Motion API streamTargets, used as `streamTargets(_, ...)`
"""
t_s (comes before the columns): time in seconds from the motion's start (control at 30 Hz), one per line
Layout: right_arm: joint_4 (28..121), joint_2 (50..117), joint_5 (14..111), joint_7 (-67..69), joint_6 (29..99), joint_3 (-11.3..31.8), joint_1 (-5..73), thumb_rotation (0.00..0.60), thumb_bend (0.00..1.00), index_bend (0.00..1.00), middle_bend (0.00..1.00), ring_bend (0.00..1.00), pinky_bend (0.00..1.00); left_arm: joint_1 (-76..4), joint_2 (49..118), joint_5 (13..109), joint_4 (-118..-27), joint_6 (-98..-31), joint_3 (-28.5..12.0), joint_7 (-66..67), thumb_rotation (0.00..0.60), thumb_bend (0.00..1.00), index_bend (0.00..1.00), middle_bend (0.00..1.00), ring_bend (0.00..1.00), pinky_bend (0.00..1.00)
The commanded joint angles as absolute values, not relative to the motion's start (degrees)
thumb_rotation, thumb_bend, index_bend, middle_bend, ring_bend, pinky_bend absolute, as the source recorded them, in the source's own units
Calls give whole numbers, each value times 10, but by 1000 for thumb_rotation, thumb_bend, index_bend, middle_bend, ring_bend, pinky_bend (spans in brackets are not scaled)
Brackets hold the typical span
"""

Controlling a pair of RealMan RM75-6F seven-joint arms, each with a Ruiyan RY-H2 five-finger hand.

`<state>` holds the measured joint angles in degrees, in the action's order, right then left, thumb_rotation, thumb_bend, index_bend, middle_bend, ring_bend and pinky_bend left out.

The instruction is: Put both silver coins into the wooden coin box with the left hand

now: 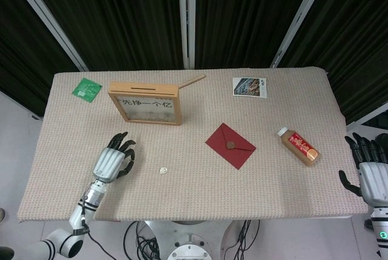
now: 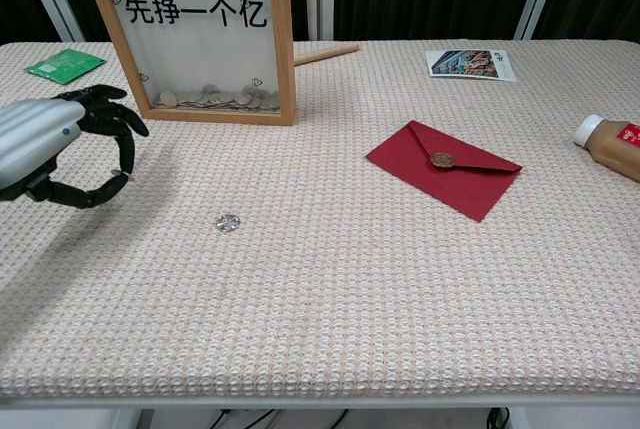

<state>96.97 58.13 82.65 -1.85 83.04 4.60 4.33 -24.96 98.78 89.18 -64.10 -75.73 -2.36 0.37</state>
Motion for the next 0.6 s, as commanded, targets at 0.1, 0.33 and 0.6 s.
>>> streamTargets(0.1, 972, 580, 831, -20, 833, 46, 43, 600, 326, 0, 0, 0, 0, -247, 871, 884, -808, -767, -44, 39, 600, 489, 620, 252, 47, 126)
streamTargets(0.33, 976, 581, 836, -28, 835, 45, 44, 600, 326, 0, 0, 0, 0, -273, 751, 857, -960, -760, -113, 100, 600, 488, 627, 252, 47, 130)
streamTargets(0.6, 987, 581, 841, -39, 840, 46, 45, 600, 325, 0, 0, 0, 0, -353, 691, 776, -998, -689, -214, 149, 600, 488, 632, 252, 53, 137)
